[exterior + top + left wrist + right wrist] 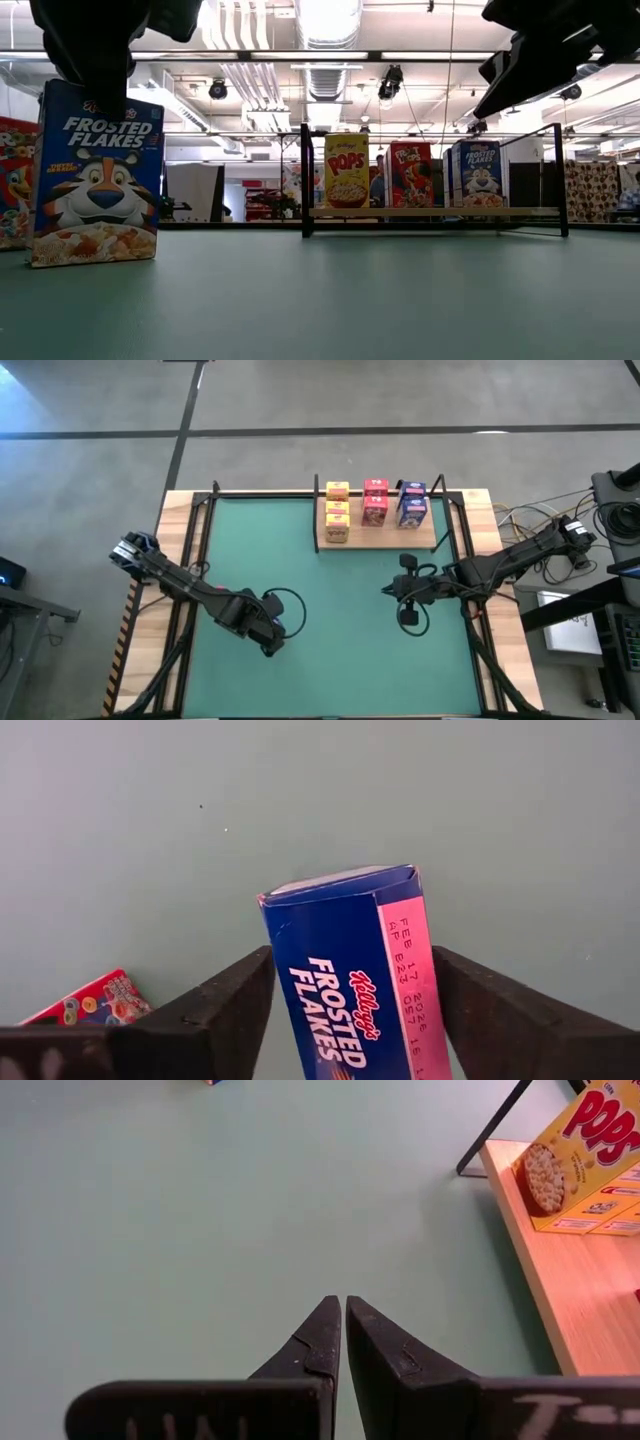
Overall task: Stack cereal on shelf
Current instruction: Put the blue cereal box on the shelf aligned with the other blue cereal boxes
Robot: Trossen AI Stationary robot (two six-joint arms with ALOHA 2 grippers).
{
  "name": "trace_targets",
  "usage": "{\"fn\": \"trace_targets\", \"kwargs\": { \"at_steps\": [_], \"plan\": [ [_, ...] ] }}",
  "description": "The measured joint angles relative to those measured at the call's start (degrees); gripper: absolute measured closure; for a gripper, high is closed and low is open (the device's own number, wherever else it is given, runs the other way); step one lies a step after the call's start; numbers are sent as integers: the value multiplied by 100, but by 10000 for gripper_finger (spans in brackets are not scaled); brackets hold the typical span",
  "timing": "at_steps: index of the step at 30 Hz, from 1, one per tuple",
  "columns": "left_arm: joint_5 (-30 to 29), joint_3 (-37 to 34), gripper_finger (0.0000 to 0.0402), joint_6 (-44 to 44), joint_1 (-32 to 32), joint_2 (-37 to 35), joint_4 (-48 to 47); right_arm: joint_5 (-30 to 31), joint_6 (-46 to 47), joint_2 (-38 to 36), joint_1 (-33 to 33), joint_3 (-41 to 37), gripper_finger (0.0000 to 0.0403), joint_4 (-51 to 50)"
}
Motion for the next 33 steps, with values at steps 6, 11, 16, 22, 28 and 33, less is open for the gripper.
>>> {"fn": "trace_targets", "kwargs": {
  "at_steps": [6, 11, 16, 22, 28, 33],
  "plan": [
    [0, 0, 204, 154, 2, -4, 0, 2, -3, 0, 13, -71, 390, 8],
    [-21, 0, 228, 369, 9, -19, 2, 7, -197, -126, 152, -82, 390, 134],
    [-32, 27, 241, 710, 80, -94, -7, 3, -742, -489, 317, -81, 390, 421],
    [-201, 401, 243, 1563, 267, -101, 13, -42, -1505, -1035, 363, -158, 390, 879],
    [-340, 830, 243, 2507, 571, -101, 34, -388, -2271, -1509, 363, -355, 390, 1647],
    [-688, 1249, 243, 3344, 787, -101, 181, -523, -2675, -1969, 363, -661, 390, 2251]
  ]
}}
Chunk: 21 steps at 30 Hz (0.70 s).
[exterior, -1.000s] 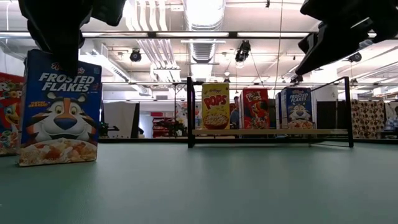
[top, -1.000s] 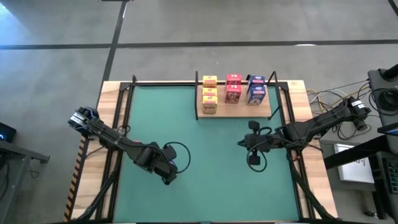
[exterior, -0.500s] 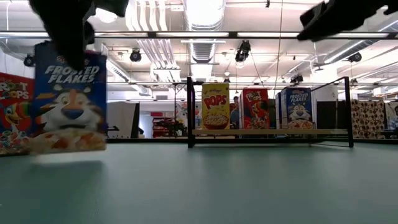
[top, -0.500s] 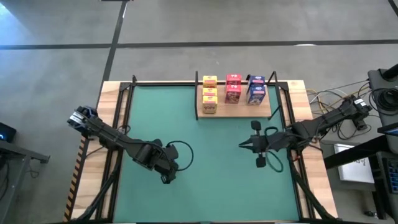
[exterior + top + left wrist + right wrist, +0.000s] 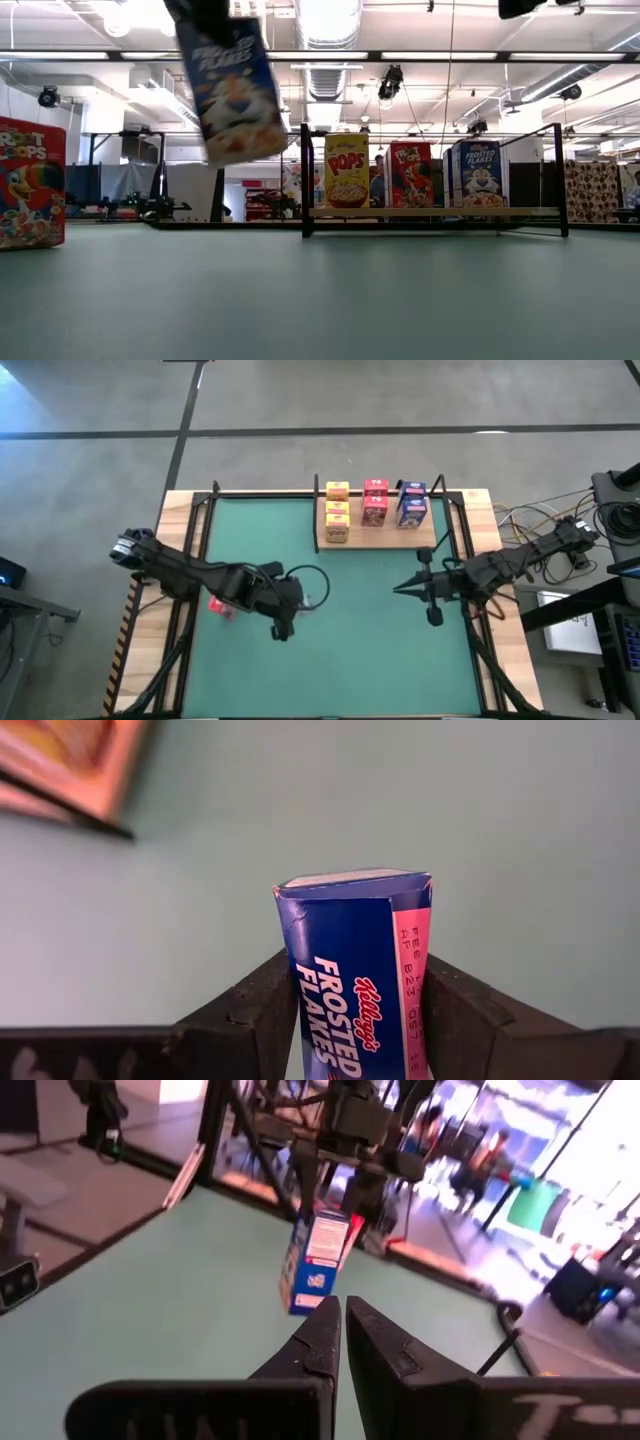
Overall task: Stack cereal on shelf
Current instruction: Put the blue cereal box on the shelf aligned with the other blue cereal boxes
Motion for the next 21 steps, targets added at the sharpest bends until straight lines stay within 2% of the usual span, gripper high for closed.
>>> {"fn": "trace_targets", "kwargs": {
  "at_steps": [6, 11, 17, 21],
  "plan": [
    [-256, 340, 243, 910, 287, 0, 239, -6, -215, -572, 0, -411, 390, 408],
    [-265, 406, 243, 1779, 602, 4, 803, -164, -460, -829, -2, -480, 390, 688],
    [-266, 416, 243, 2889, 979, 11, 1730, -890, -777, -881, -2, -616, 390, 1311],
    [-265, 416, 243, 3484, 1230, 11, 2310, -1119, -828, -881, -2, -905, 390, 1796]
  ]
}}
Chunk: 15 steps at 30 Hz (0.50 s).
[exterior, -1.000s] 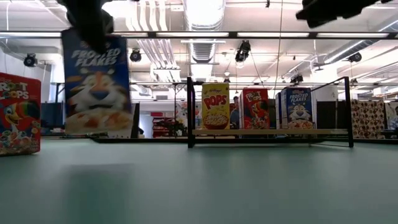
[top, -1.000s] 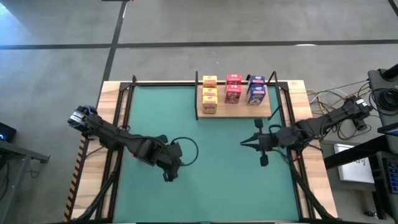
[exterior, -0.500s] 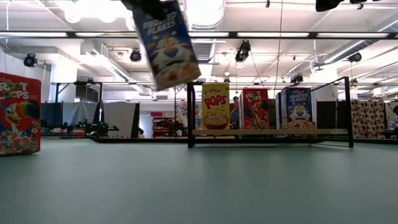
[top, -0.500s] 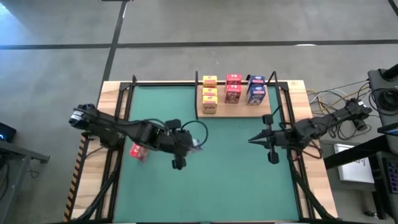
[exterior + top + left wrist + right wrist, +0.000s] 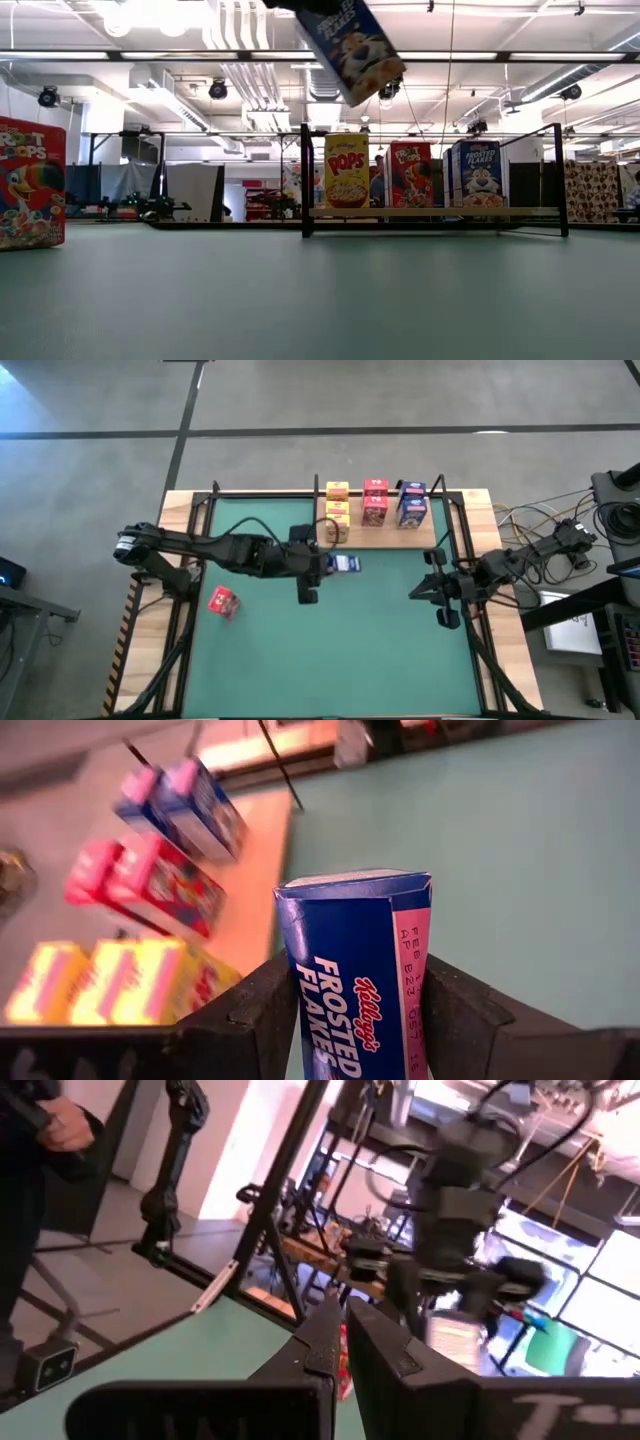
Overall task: Stack cereal on shelf
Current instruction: Put the blue cereal box on the shelf aligned with the other blue cereal boxes
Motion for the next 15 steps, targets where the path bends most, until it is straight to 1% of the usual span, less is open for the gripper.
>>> {"fn": "trace_targets", "kwargs": {
  "at_steps": [4, 9, 15],
  "plan": [
    [0, -2, 243, 338, 238, 0, 509, -22, 6, -51, 0, -299, 390, 430],
    [4, -4, 243, 621, 423, 0, 970, -20, 245, -320, 0, -385, 390, 409],
    [46, -4, 243, 828, 515, 0, 1300, -19, 211, -664, 0, -624, 390, 386]
  ]
}}
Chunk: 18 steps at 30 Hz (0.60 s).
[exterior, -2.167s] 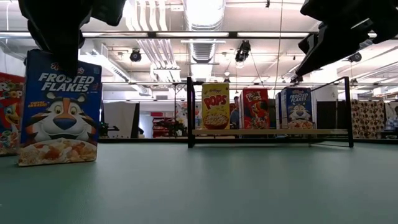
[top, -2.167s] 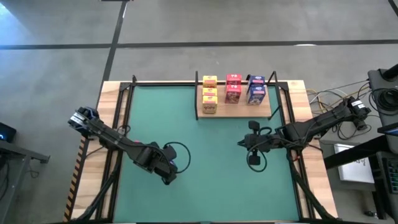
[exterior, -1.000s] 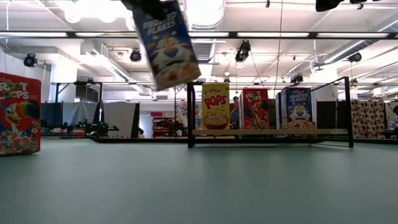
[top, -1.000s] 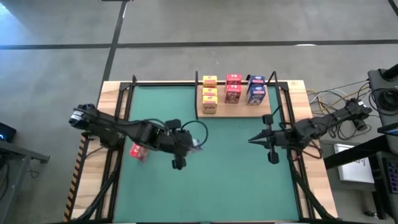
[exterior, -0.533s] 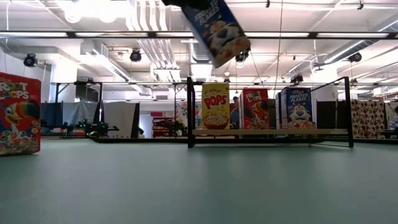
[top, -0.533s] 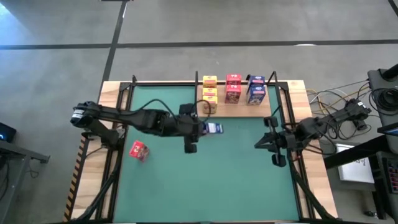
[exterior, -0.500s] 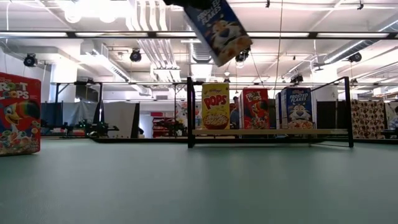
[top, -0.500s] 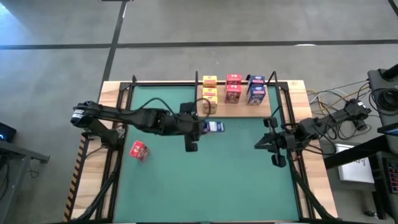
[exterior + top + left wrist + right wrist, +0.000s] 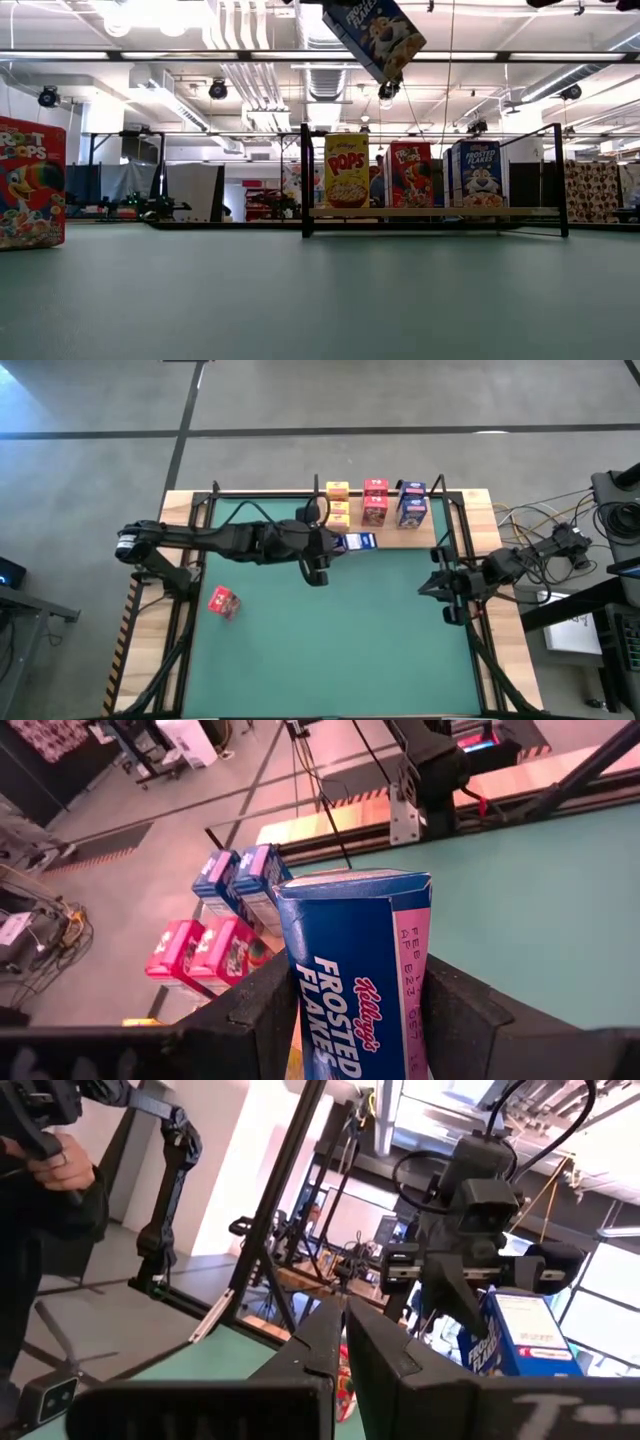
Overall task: Stack cereal on shelf
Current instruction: Put the blue cereal box on the shelf aligned with the other blue cereal boxes
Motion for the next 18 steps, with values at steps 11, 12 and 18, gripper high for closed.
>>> {"fn": "trace_targets", "kwargs": {
  "at_steps": [11, 12, 18],
  "plan": [
    [326, -4, 243, 25, 115, 0, 383, 30, 97, -872, 0, -284, 390, -231],
    [326, -4, 243, 25, 142, 0, 417, 44, 111, -946, 0, -282, 390, -240],
    [589, -4, 243, 31, 305, 189, 839, 61, 187, -1262, 0, -312, 390, -622]
  ]
}}
